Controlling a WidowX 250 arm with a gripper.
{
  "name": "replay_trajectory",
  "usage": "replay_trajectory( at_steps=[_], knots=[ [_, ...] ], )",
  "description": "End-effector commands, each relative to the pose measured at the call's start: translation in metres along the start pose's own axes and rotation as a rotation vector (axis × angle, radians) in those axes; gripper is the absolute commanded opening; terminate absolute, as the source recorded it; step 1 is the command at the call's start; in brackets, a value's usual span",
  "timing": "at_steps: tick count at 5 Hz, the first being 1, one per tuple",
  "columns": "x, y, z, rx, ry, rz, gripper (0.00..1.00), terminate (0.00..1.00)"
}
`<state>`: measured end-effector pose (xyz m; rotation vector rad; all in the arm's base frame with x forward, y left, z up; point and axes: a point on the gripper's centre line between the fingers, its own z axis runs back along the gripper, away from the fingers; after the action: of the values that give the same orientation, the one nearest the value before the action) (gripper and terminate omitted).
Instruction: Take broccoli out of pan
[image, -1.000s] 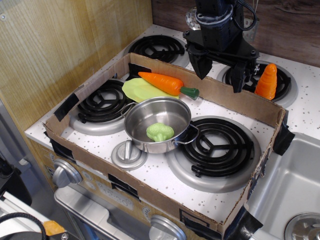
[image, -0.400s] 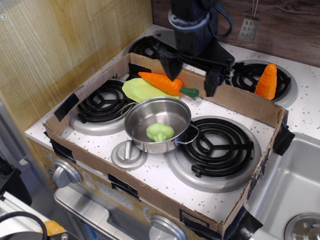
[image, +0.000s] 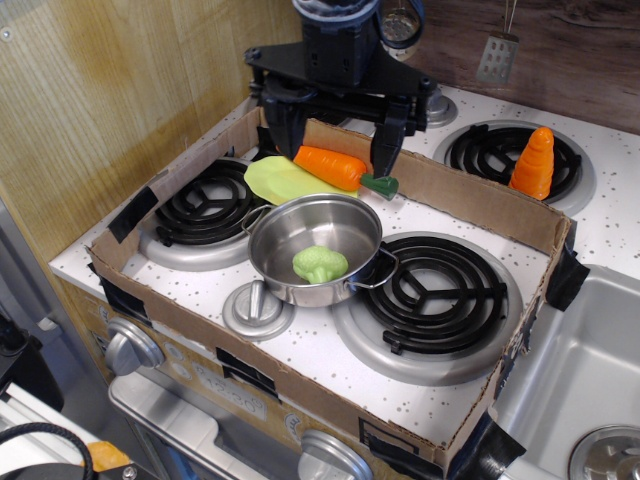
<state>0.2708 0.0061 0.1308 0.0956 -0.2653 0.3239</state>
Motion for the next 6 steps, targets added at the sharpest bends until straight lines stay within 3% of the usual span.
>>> replay_trajectory(
  at_steps=[1,3,6],
  knots=[
    [-0.003,-0.001,-0.011,0.063,-0.055,0.171,1.00,0.00],
    [-0.007,-0.005,-0.041,0.003,0.029,0.213,1.00,0.00],
    [-0.010,0.002,-0.069,-0.043,0.011,0.257,1.00,0.00]
  ],
)
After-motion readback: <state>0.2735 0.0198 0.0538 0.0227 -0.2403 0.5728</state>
